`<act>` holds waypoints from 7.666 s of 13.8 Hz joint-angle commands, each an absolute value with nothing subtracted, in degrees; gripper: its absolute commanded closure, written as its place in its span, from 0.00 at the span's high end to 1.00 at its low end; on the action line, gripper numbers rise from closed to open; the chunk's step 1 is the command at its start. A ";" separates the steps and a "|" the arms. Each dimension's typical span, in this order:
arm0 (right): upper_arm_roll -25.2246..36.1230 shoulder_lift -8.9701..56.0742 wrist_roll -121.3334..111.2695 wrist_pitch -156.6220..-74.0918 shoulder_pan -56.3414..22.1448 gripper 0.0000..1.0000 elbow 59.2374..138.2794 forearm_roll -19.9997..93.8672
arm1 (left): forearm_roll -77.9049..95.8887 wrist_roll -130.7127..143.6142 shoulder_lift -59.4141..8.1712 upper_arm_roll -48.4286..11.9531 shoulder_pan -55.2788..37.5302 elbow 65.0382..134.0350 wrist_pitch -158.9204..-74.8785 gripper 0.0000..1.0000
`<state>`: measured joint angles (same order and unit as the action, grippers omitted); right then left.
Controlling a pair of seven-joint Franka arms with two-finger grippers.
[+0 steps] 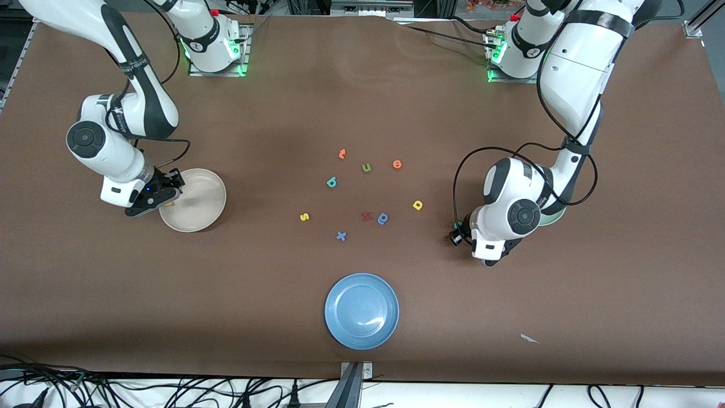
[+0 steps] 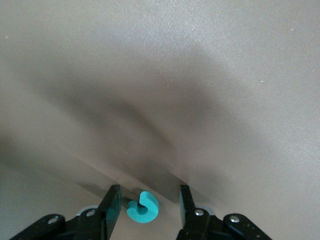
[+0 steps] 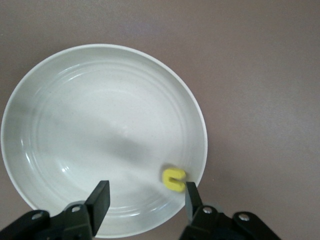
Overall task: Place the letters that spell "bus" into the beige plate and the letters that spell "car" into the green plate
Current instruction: 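Place the yellow u on the cream plate with the right gripper, then place the teal c on the green plate while the right gripper grasps the s, then place the yellow s on the cream plate with the right gripper, then grasp the yellow a with the left gripper while the right gripper grasps the 9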
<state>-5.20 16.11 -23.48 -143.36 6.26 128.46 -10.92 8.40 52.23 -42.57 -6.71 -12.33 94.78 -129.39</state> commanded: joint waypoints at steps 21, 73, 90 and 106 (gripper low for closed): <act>-13.27 35.76 26.18 -142.73 -16.70 0.71 103.98 -10.90 | 7.03 53.19 -42.11 -6.24 -12.84 93.60 -127.97 0.19; -9.05 14.24 -12.40 -142.03 3.43 0.99 130.78 -15.29 | 6.68 68.20 -37.87 -18.11 -9.49 100.90 -129.99 0.95; -13.36 25.57 27.22 -142.47 -19.41 0.95 115.94 -3.07 | 0.35 81.91 -40.17 -16.61 -15.38 101.43 -137.55 0.89; -12.57 36.30 52.03 -142.56 -30.32 0.89 107.14 -17.40 | 0.18 79.74 -40.61 -16.70 -14.42 100.99 -137.03 0.22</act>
